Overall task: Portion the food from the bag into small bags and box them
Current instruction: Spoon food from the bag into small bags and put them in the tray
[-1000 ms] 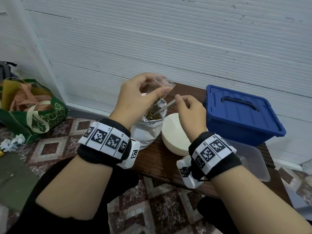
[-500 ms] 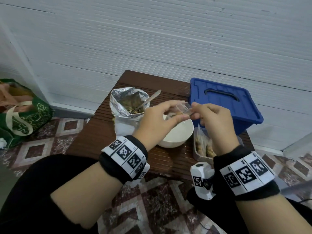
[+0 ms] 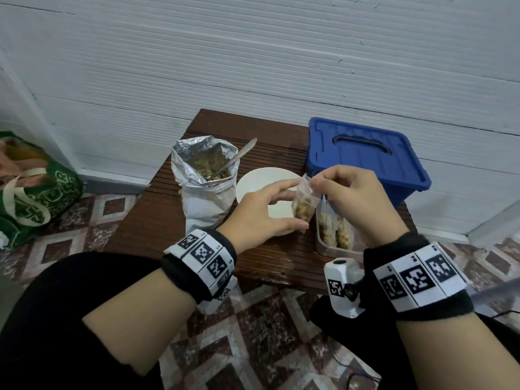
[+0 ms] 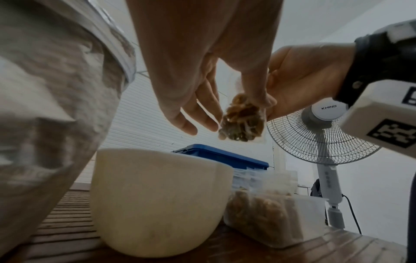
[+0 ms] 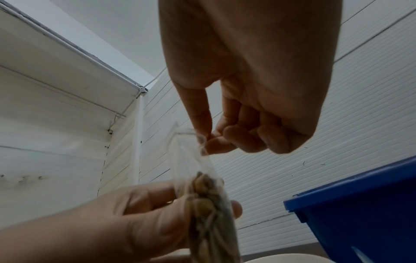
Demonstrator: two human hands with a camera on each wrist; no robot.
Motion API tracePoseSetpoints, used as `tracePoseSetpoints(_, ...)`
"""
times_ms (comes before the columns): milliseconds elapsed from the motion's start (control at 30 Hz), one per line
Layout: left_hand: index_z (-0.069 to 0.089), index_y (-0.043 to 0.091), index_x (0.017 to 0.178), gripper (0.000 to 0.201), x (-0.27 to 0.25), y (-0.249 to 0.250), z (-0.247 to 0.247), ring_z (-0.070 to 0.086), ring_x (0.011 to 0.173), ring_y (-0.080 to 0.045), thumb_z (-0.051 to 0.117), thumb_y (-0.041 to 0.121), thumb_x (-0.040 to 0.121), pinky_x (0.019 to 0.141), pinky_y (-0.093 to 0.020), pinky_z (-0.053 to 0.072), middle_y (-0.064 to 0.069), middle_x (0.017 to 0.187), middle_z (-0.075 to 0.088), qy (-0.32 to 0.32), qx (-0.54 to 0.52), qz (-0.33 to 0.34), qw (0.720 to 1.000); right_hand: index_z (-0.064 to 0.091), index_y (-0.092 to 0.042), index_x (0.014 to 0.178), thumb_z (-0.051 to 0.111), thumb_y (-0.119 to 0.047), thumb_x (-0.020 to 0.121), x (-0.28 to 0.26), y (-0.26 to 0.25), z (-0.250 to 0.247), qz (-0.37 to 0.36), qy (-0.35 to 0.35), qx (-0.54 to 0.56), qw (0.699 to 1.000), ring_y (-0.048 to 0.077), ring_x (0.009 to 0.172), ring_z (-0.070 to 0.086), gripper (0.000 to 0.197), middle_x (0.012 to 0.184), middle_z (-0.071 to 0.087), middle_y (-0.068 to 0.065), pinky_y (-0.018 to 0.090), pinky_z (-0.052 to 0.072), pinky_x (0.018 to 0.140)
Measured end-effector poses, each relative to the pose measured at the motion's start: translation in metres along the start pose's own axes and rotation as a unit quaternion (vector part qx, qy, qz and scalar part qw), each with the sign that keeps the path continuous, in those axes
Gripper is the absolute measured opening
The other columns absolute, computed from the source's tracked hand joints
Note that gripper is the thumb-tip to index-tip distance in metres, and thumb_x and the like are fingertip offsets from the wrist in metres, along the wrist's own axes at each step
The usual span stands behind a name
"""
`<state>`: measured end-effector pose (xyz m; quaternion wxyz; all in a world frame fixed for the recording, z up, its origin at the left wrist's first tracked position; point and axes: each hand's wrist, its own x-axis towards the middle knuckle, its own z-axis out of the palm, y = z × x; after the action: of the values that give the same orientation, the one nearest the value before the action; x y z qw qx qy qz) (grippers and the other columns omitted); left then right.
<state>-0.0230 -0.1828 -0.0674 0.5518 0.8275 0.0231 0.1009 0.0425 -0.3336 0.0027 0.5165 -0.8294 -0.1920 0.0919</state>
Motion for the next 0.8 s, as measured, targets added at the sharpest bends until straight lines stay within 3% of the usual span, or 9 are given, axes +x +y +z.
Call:
tracePoseSetpoints(100,0.059,0.021,0.126,0.063,0.001,-0.005,0.001,0.059,0.109,-0.001,0.084,0.029,0.069,0.102,-0.021,0.042,0.011,0.107,0.068,0.013,0.007,-0.005,1.000,0.071,-0.017,0.075,0.064,-0.021,0.088,-0.002,-0.001,0.000,0.006,-0.019,0.007,1.000,-0.008,0.055,0.052,0.015,0.066,0.068,-0.008,0.018,0.037,0.062)
tracePoseSetpoints(200,0.062,0.026,0.112,0.050,0.002,-0.005,0.003,0.060,0.099,-0.002,0.085,0.027,0.068,0.093,-0.016,0.044,0.013,0.096,0.067,0.029,0.015,-0.007,0.999,0.069,-0.021,0.073,0.065,-0.042,0.085,-0.005,-0.001,0.000,0.000,-0.012,0.012,1.000,-0.005,0.055,0.049,0.025,0.077,0.071,0.000,0.020,0.039,0.061)
tracePoseSetpoints(267,0.060,0.031,0.106,0.045,0.003,-0.005,0.004,0.059,0.091,0.005,0.085,0.026,0.068,0.085,-0.010,0.042,0.015,0.090,0.066,0.036,0.016,-0.005,0.999,0.068,-0.022,0.079,0.069,-0.054,0.076,-0.006,-0.001,-0.001,-0.021,-0.018,-0.028,0.999,-0.001,0.059,0.049,0.032,0.073,0.066,-0.001,0.017,0.041,0.059)
tracePoseSetpoints(333,0.061,0.032,0.103,0.042,0.003,-0.006,0.005,0.057,0.086,0.008,0.085,0.026,0.068,0.079,-0.006,0.040,0.014,0.090,0.067,0.044,0.024,0.001,0.999,0.066,-0.025,0.083,0.076,-0.051,0.070,-0.006,0.002,0.000,-0.048,-0.022,-0.106,0.993,-0.003,0.059,0.049,0.031,0.069,0.061,-0.008,0.010,0.039,0.055)
tracePoseSetpoints(400,0.062,0.031,0.105,0.043,0.004,-0.007,0.005,0.057,0.086,0.010,0.084,0.027,0.069,0.078,-0.004,0.039,0.013,0.090,0.067,0.050,0.023,-0.004,0.998,0.065,-0.024,0.079,0.075,-0.040,0.076,-0.005,0.005,0.003,-0.074,-0.006,-0.160,0.984,-0.002,0.061,0.051,0.020,0.068,0.060,-0.010,0.011,0.039,0.056)
tracePoseSetpoints(467,0.061,0.031,0.112,0.049,0.004,-0.006,0.006,0.058,0.090,0.010,0.084,0.029,0.069,0.081,-0.005,0.038,0.013,0.093,0.067,0.047,0.019,-0.016,0.999,0.065,-0.021,0.075,0.071,-0.029,0.083,-0.002,0.008,0.002,-0.081,0.020,-0.173,0.981,-0.001,0.061,0.053,0.013,0.067,0.061,-0.010,0.008,0.039,0.055)
tracePoseSetpoints(600,0.053,0.024,0.131,0.057,0.004,-0.008,0.005,0.057,0.110,0.001,0.074,0.037,0.080,0.098,-0.018,0.041,0.008,0.117,0.067,0.029,0.033,-0.037,0.998,0.063,-0.019,0.069,0.069,-0.025,0.086,0.006,0.009,-0.019,-0.080,0.095,-0.170,0.978,0.001,0.058,0.053,0.018,0.064,0.060,-0.008,0.005,0.039,0.052)
tracePoseSetpoints(700,0.052,0.022,0.133,0.049,0.005,-0.012,0.003,0.056,0.115,-0.003,0.065,0.037,0.088,0.106,-0.029,0.040,0.004,0.121,0.065,0.038,0.047,-0.058,0.996,0.065,-0.013,0.073,0.067,-0.025,0.085,0.010,0.016,-0.042,-0.066,0.145,-0.187,0.969,0.005,0.061,0.051,0.017,0.064,0.058,-0.006,0.013,0.037,0.055)
tracePoseSetpoints(800,0.052,0.022,0.134,0.046,0.006,-0.016,0.001,0.055,0.117,-0.006,0.059,0.038,0.092,0.107,-0.032,0.039,0.003,0.124,0.064,0.034,0.069,-0.077,0.994,0.066,-0.009,0.075,0.067,-0.023,0.085,0.014,0.030,-0.058,-0.026,0.181,-0.207,0.961,0.009,0.064,0.051,0.017,0.063,0.056,-0.005,0.024,0.035,0.063)
